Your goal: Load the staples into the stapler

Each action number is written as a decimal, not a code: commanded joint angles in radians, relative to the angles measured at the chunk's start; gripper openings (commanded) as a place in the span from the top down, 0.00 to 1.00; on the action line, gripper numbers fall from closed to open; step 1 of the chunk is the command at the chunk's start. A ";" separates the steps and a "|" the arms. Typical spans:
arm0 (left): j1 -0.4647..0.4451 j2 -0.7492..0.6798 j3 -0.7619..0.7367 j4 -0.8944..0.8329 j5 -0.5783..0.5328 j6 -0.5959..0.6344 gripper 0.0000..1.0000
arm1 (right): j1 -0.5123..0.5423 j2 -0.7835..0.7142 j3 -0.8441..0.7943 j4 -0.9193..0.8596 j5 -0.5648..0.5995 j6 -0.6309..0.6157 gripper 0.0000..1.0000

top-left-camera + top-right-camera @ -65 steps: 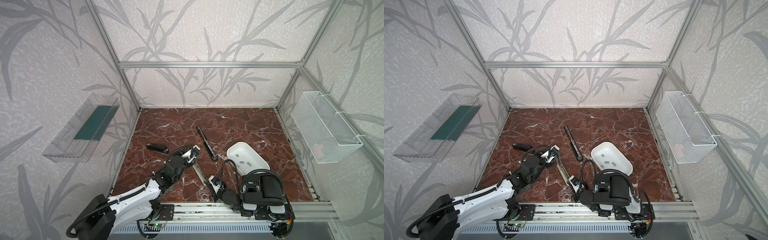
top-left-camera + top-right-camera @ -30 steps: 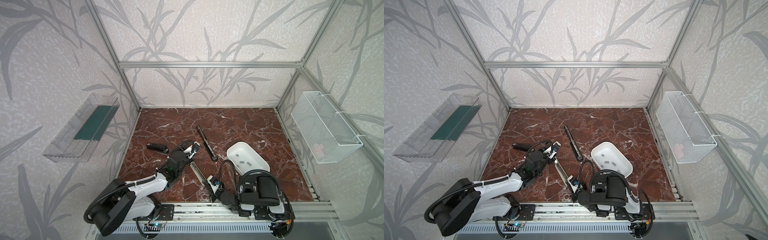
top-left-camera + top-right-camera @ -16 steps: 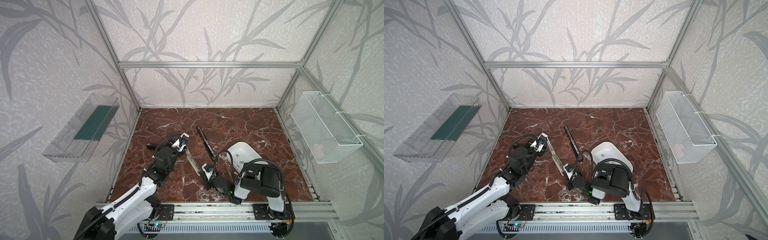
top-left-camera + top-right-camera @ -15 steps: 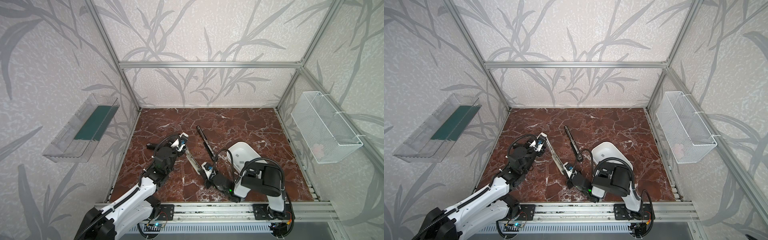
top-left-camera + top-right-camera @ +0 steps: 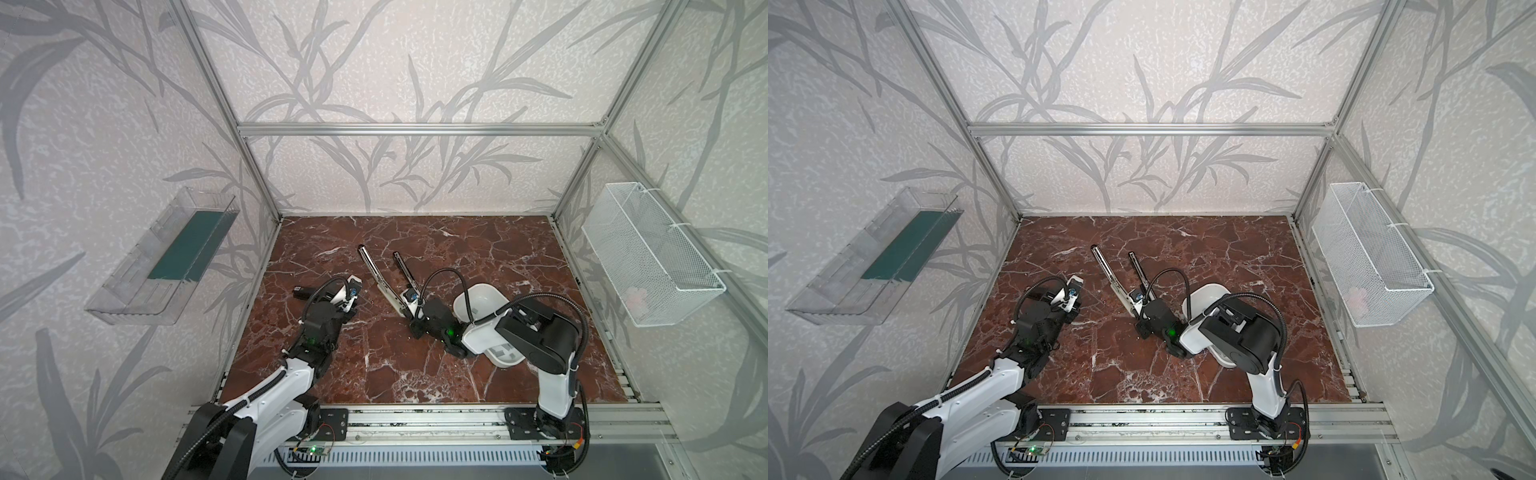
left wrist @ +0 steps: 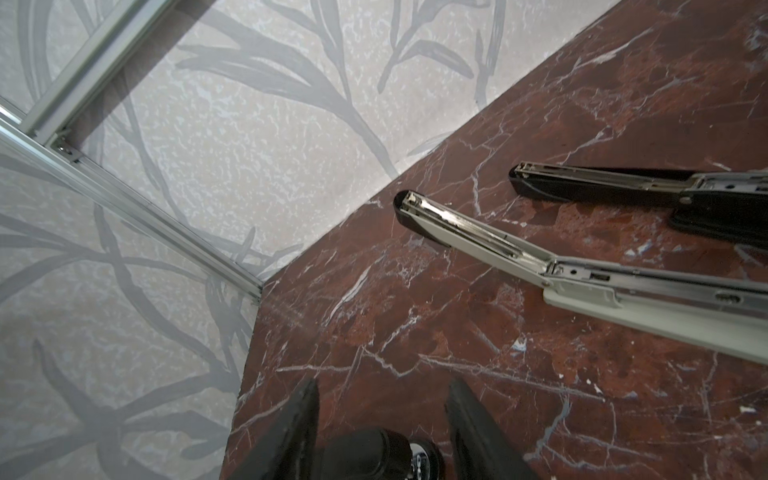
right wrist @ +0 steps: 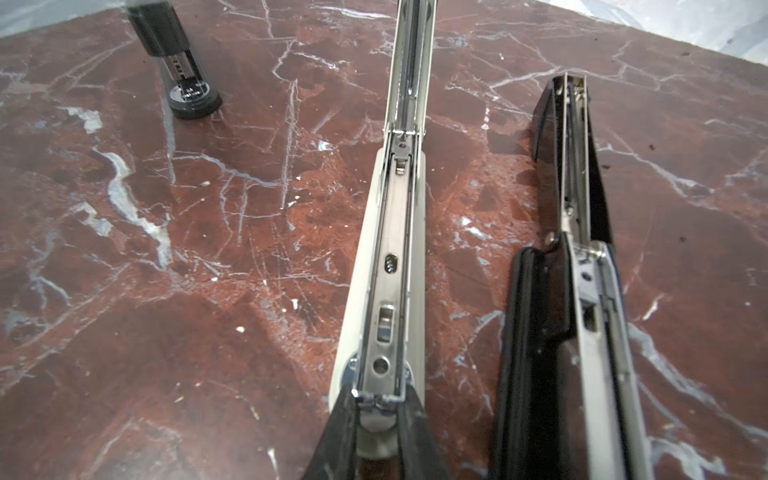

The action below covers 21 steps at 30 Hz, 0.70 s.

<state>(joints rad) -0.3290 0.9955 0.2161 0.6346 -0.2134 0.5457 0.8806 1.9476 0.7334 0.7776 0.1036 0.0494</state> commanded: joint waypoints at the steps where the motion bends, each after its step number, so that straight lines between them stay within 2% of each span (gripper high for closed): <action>1: 0.011 -0.033 0.019 0.021 -0.002 -0.036 0.48 | -0.016 -0.027 -0.018 -0.174 -0.020 -0.044 0.70; 6: 0.009 -0.180 0.052 -0.121 -0.012 -0.186 0.51 | -0.014 -0.127 0.030 -0.256 -0.052 -0.062 0.52; 9: 0.011 -0.276 0.080 -0.237 -0.081 -0.336 0.44 | -0.008 -0.204 0.067 -0.318 -0.111 -0.077 0.46; 14: 0.015 -0.319 0.139 -0.381 -0.176 -0.404 0.39 | 0.062 -0.277 0.129 -0.338 -0.144 -0.102 0.39; 16: 0.016 -0.308 0.168 -0.421 -0.184 -0.435 0.39 | 0.089 -0.250 0.186 -0.345 -0.183 -0.105 0.38; 19: 0.027 -0.289 0.192 -0.434 -0.186 -0.505 0.39 | 0.120 -0.117 0.323 -0.368 -0.235 -0.098 0.38; 21: 0.040 -0.288 0.204 -0.439 -0.231 -0.578 0.32 | 0.130 -0.012 0.444 -0.400 -0.275 -0.094 0.38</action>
<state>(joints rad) -0.3065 0.7063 0.3832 0.2520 -0.3740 0.1070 0.9970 1.8149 1.0763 0.4553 -0.0917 -0.0387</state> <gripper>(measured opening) 0.656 0.624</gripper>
